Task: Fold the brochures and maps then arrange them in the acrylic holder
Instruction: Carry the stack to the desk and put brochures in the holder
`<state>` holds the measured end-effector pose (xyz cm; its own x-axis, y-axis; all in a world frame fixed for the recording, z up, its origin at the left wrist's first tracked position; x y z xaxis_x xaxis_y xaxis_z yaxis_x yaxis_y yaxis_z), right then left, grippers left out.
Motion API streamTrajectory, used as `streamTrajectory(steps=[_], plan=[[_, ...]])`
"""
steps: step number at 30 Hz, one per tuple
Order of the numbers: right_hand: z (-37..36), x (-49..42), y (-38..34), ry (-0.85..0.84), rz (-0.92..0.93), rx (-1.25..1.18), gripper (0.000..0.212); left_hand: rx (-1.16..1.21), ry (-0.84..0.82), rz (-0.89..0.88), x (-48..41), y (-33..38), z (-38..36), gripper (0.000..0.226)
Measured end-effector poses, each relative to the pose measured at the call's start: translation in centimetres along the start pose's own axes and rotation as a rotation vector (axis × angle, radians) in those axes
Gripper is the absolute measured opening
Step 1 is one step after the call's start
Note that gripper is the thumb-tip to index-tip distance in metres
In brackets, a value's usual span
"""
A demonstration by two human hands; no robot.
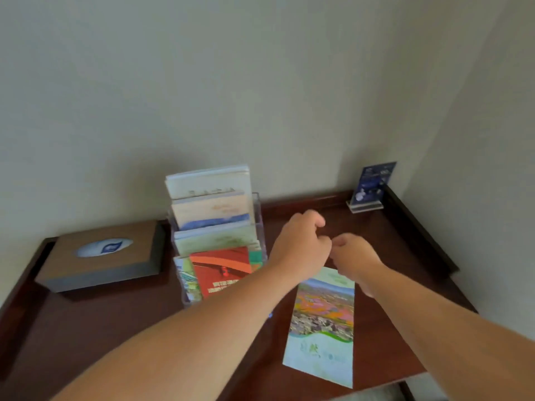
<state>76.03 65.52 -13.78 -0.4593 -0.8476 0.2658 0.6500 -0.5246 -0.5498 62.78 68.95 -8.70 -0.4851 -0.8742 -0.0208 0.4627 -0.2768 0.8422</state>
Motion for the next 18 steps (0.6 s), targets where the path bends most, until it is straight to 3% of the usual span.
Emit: streamTrajectory(steps=[3, 4, 6, 9, 14, 18], plan=[[-1.9, 1.4, 3.6, -0.157, -0.070, 0.075, 0.014, -0.064, -0.182, 0.199, 1.1, -3.2, -4.6, 0.036], [-2.2, 2.0, 4.0, -0.211, -0.151, 0.047, 0.022, -0.070, -0.226, 0.275, 1.5, -4.3, -5.6, 0.036], [-3.1, 3.1, 5.4, -0.251, -0.162, 0.212, 0.033, -0.047, -0.267, 0.422, 2.3, -6.3, -7.0, 0.033], [-3.7, 3.5, 7.3, -0.232, -0.348, -0.146, 0.027, -0.052, -0.238, 0.558, 3.0, -8.5, -8.0, 0.027], [-4.9, 3.7, 8.5, -0.253, -0.560, -0.407, 0.021, -0.075, -0.127, 0.649, 2.3, -9.4, -9.1, 0.036], [-5.2, 3.5, 8.8, -0.245, -0.590, -0.472, 0.012, 0.072, -0.069, 0.740, 1.9, -9.9, -9.5, 0.039]])
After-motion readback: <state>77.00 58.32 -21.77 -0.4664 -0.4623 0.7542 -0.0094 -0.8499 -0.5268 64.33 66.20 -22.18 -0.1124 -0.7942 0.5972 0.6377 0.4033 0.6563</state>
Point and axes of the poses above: each hand's wrist, its own x-axis away from the middle knuckle, its own z-axis out of the back of the hand, y = z × x, the point moved 1 cm from there along -x, towards the middle knuckle, and after that the axes turned 10 degrees about x, right-handed, at the moved point
